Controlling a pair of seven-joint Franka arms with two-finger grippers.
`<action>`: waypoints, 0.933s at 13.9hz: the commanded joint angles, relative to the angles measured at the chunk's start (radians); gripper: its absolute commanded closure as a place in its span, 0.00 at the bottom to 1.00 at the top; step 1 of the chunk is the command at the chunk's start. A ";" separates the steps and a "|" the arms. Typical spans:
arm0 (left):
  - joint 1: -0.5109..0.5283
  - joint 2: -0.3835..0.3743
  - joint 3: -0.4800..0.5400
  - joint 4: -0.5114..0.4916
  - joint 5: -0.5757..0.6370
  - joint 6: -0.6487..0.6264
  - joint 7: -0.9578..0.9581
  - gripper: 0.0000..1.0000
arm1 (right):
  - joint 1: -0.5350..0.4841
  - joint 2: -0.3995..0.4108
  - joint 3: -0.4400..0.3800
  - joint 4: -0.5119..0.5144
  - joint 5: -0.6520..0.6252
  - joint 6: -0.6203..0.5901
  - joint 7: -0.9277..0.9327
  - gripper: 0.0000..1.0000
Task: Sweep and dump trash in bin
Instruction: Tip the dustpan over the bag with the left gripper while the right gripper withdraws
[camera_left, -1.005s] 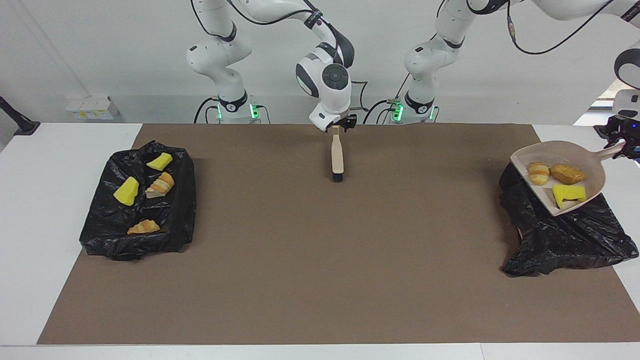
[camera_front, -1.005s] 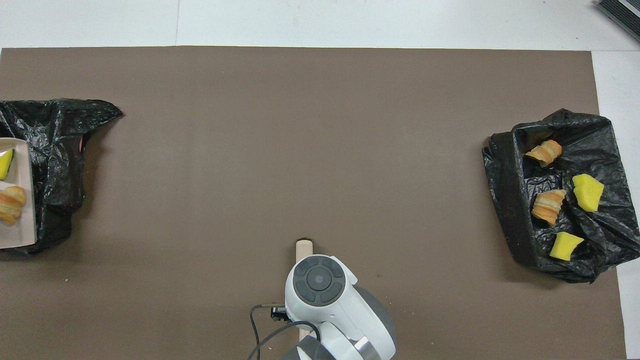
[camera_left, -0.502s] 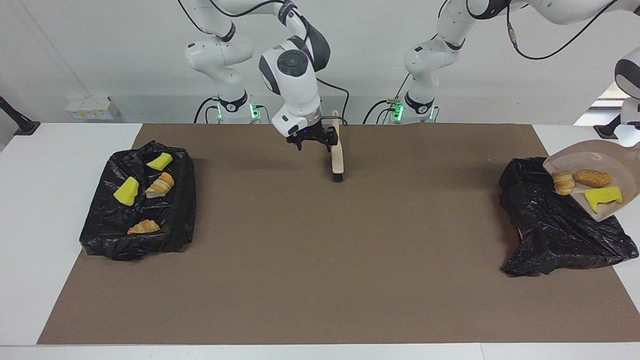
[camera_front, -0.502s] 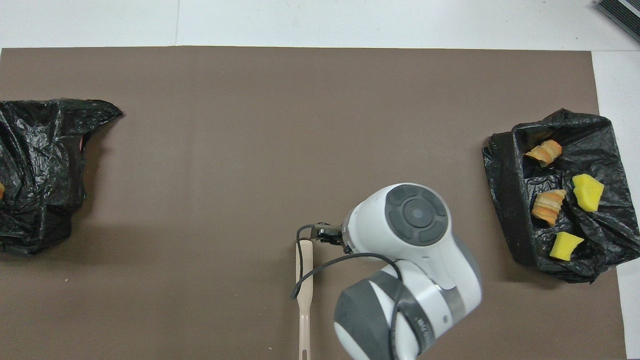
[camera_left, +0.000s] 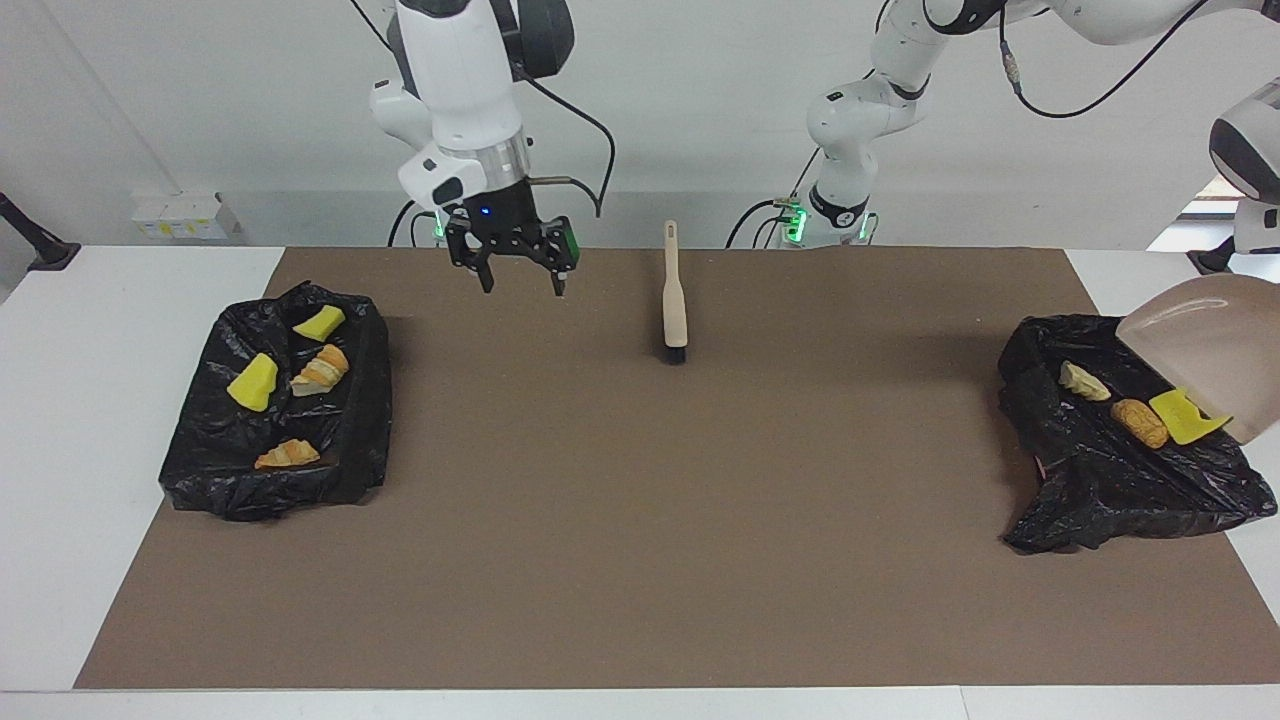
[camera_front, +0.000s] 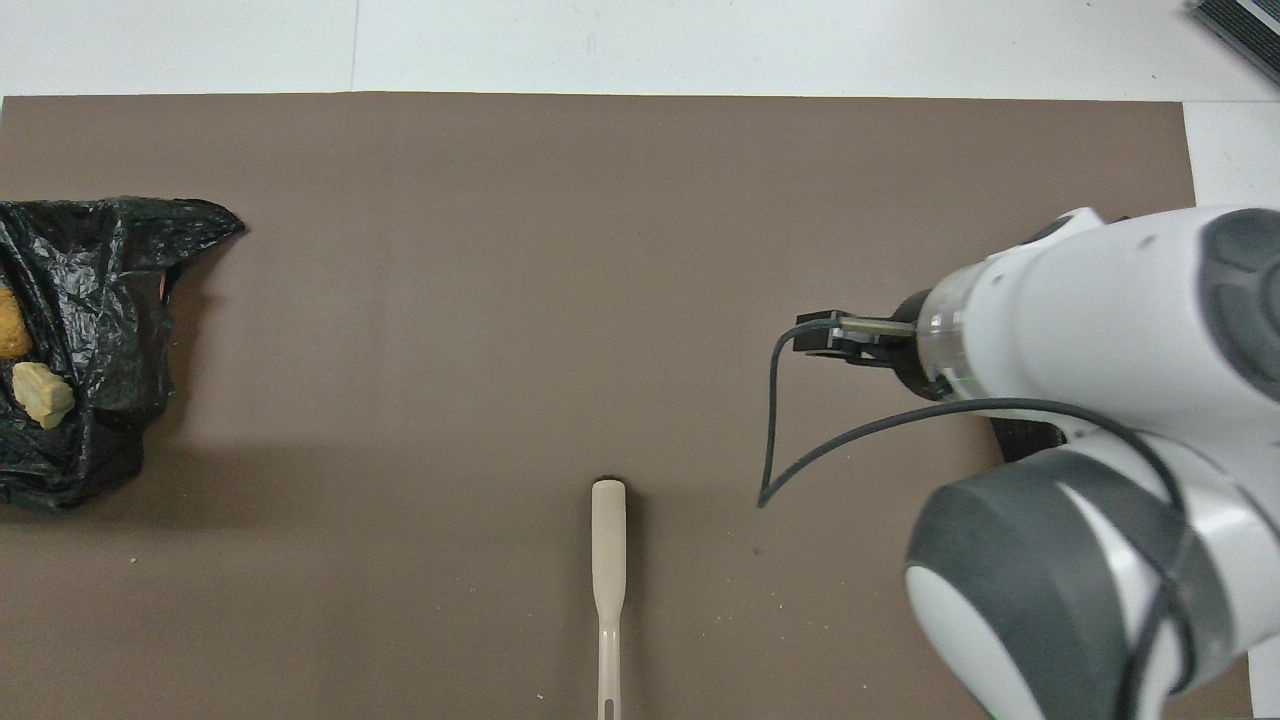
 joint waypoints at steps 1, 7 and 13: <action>-0.045 -0.061 0.009 -0.041 0.041 -0.026 -0.027 1.00 | -0.047 0.012 0.007 0.135 -0.062 -0.172 -0.031 0.00; -0.161 -0.078 -0.003 -0.026 -0.029 -0.314 -0.168 1.00 | -0.127 0.030 0.006 0.198 -0.043 -0.297 -0.034 0.00; -0.226 -0.102 -0.008 -0.052 -0.301 -0.480 -0.467 1.00 | -0.178 0.026 -0.008 0.186 -0.037 -0.288 -0.149 0.00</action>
